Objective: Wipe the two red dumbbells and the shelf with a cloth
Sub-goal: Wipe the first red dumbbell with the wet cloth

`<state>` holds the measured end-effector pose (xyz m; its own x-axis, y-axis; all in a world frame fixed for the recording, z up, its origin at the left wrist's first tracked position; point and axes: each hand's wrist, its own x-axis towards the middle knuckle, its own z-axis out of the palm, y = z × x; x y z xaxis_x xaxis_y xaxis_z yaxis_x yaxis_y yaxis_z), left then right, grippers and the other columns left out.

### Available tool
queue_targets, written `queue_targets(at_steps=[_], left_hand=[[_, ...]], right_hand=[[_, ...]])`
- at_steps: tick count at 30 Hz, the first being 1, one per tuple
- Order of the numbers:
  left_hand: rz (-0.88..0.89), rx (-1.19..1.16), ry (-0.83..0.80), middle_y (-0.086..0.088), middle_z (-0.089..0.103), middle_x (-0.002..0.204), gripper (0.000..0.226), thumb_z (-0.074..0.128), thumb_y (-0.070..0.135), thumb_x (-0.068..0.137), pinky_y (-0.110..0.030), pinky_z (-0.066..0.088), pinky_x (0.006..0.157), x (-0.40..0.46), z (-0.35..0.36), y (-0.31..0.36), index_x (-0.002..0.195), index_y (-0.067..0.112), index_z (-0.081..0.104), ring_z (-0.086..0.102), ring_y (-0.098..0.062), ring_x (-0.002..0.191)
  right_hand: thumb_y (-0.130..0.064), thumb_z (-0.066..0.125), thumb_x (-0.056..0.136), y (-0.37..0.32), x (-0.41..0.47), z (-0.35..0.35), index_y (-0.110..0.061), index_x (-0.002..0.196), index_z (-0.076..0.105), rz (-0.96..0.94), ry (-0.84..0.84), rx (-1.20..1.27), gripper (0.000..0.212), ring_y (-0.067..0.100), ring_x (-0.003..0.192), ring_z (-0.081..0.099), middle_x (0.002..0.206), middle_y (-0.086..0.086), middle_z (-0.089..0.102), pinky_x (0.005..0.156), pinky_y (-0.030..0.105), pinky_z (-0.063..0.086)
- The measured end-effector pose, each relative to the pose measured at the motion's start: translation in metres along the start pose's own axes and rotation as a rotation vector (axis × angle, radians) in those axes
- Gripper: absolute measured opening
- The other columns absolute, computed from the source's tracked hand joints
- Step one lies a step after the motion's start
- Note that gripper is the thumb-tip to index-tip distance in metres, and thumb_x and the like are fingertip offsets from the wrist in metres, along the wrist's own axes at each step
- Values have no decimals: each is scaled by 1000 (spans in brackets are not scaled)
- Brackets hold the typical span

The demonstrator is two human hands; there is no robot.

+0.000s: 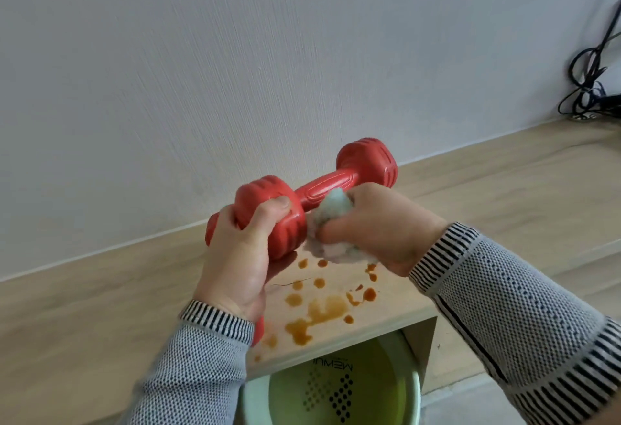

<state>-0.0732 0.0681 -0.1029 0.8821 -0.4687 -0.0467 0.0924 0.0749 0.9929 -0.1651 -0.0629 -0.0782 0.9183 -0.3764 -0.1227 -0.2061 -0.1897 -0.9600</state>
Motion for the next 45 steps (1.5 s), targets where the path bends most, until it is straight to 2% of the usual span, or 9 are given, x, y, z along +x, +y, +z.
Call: queue_targets(at_steps=[5,12,21,23,25,27,31,37,45], left_hand=[[75,118,35,-12,68,104,74,74,54,42,-35,54,63,4,-9,9,106,20,58,70,-23,80],[153,323,-83,-1,69,103,78,75,59,41,-37,56,71,-4,-4,12,111,25,63,69,-20,92],[297,184,-165,-1,65,123,96,83,66,49,-39,57,77,-12,0,38,131,24,55,68,-20,106],[312,76,-148,-1,69,116,66,75,65,66,-36,53,74,-11,-2,43,118,24,66,68,-18,105],[315,167,-4,7,74,97,20,68,47,81,-41,53,75,-7,-1,40,89,30,76,68,-11,93],[312,432,48,14,74,83,10,68,30,84,-41,55,84,-1,1,29,83,31,78,66,-5,81],[210,658,-144,18,74,81,12,75,32,78,-10,48,74,-6,11,18,90,29,76,66,8,79],[216,769,-57,11,71,84,48,82,53,60,-29,53,76,-6,23,9,94,27,62,67,-5,84],[336,705,-52,9,69,83,36,82,34,70,-25,54,69,-3,25,5,92,25,54,67,-5,78]], right_hand=[[-29,65,83,-20,-7,-5,-19,120,56,-491,345,-694,39,13,93,59,104,-3,64,81,26,49],[-32,60,83,17,16,11,-22,116,47,-419,93,-1062,37,16,107,55,108,-5,60,114,42,19],[-35,65,81,0,4,0,-22,91,54,-524,252,-747,20,14,73,57,75,-10,57,62,23,40],[-35,69,78,-11,3,-7,-20,87,55,-517,318,-651,23,8,67,54,71,-14,54,56,19,39],[-38,71,74,-15,3,-13,-19,86,59,-484,372,-542,25,3,68,55,73,-12,59,58,16,41],[-37,72,72,-15,5,-15,-16,87,64,-446,389,-394,27,4,68,60,76,-8,65,60,19,47],[-25,74,76,-5,10,-10,-8,85,68,-356,336,-68,20,2,49,55,65,-5,64,47,17,40],[-24,75,76,-2,13,-3,-7,82,66,-335,355,-35,20,15,59,63,69,4,68,54,30,51],[-23,75,77,-6,13,9,-6,84,67,-352,310,-28,20,21,70,69,78,10,71,65,37,57]])
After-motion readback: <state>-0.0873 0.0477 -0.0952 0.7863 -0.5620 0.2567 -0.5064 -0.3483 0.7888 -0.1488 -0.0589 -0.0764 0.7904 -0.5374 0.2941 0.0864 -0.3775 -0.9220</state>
